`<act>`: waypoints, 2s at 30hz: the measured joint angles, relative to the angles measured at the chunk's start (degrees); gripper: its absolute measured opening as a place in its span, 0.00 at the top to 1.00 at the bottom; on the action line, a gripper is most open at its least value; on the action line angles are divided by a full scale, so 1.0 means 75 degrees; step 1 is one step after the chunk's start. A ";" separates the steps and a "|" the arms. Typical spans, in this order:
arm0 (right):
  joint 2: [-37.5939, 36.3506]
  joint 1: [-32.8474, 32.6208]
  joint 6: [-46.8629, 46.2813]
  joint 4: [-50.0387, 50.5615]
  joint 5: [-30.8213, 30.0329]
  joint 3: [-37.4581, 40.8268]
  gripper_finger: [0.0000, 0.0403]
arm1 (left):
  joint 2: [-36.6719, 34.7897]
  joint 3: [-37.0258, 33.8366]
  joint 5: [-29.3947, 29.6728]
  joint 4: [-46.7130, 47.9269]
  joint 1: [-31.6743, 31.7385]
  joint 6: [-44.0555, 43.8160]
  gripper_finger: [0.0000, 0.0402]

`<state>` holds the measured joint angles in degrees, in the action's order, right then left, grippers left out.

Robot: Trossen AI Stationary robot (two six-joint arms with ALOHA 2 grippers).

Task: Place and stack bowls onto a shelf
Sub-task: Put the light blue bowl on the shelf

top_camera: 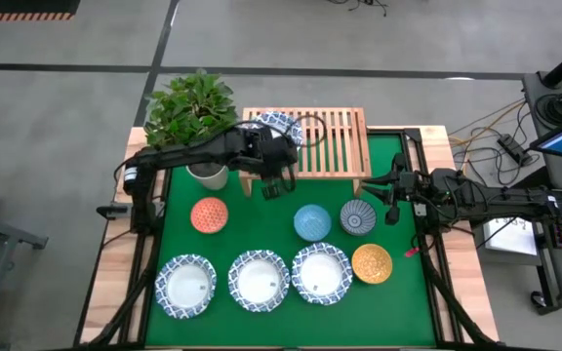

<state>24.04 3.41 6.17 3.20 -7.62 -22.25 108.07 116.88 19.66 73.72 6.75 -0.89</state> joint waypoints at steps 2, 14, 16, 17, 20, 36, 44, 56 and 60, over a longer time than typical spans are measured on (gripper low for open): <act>0.0001 0.0001 0.0062 0.0000 0.0000 0.0001 0.83 | 0.0000 0.0052 0.0085 -0.0030 -0.0007 -0.0149 0.93; 0.0019 0.0000 -0.0020 -0.0003 0.0001 0.0001 0.83 | -0.0017 0.0058 -0.0031 0.0097 -0.0797 -0.0399 0.94; 0.0019 0.0001 -0.0023 0.0000 0.0003 0.0001 0.83 | -0.0017 0.0043 -0.0035 0.0096 -0.0967 -0.0345 0.94; 0.0019 -0.0001 -0.0026 0.0000 0.0003 0.0001 0.83 | -0.0017 0.0043 -0.0039 0.0092 -0.1040 -0.0343 0.94; 0.0019 0.0001 -0.0211 0.0000 0.0006 0.0001 0.83 | -0.0026 0.0043 -0.0041 0.0092 -0.1227 -0.0323 0.94; 0.0019 -0.0001 -0.1071 0.0341 0.0030 0.0019 0.83 | -0.0322 -0.0757 -0.1119 -0.0477 -0.2769 0.0237 0.94; 0.0022 -0.0013 -0.1580 0.0256 0.0819 0.0019 0.83 | -0.2264 -0.3656 -0.1107 -0.2980 -0.2996 -0.0429 0.94; 0.1241 -0.0516 -0.2051 -0.0548 0.0819 -0.0295 0.83 | -0.5277 -0.7043 -0.1099 -0.6083 -0.3227 -0.0866 0.94; 0.2002 -0.0797 -0.2097 -0.0534 0.0813 -0.0786 0.83 | -0.5810 -0.7641 -0.1101 -0.6096 -0.3232 -0.1407 0.94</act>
<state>39.06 -2.57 -9.55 -0.80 -1.52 -28.14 64.49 59.58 11.40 28.00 -17.49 -11.45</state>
